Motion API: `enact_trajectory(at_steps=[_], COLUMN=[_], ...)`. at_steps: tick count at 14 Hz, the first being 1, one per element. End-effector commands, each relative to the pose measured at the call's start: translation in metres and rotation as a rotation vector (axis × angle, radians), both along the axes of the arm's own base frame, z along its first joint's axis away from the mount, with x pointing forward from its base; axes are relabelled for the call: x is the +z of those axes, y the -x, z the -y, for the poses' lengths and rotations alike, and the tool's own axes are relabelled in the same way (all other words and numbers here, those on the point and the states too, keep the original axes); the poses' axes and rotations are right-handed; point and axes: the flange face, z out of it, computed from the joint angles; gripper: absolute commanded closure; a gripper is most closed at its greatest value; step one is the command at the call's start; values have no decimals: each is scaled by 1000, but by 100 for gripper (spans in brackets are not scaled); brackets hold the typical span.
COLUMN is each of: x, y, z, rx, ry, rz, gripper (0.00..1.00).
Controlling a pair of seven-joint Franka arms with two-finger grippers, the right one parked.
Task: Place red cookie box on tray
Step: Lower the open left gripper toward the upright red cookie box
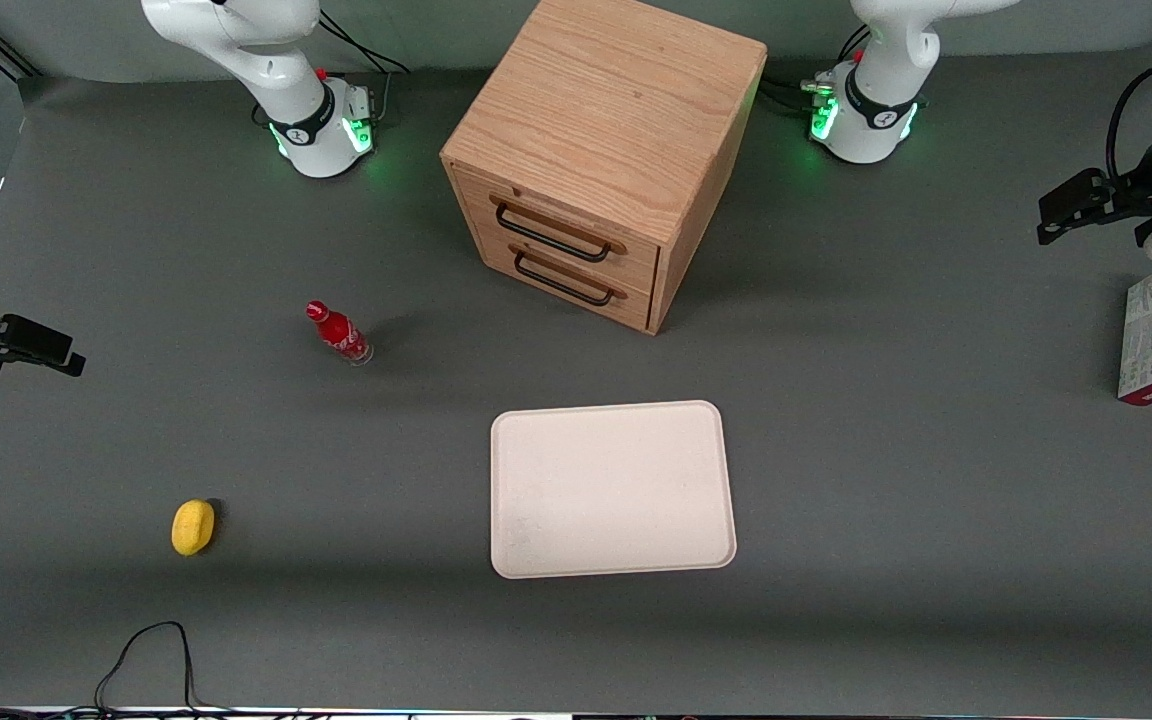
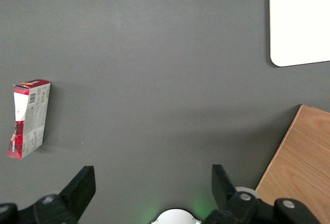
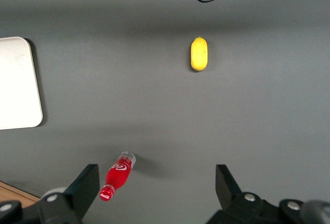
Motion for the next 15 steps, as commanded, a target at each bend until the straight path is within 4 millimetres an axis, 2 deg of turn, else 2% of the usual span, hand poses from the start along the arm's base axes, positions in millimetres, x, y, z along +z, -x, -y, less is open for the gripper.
enact_trajectory(at_steps=[1,5,6,8,10,12,15], x=[5,4,-5,-22,-36,-48,-80], y=[-1,-10,-13,-13,-16,-20,-24], z=[1,1,-11,-48,-92,-148,-238], rx=[-25,-36,-21,38,11,-21,-153], ry=[-1,-21,-18,-22,-70,-77,-91], rz=[7,50,26,-4,-34,-28,0], gripper=[0,0,0,0,0,0,0])
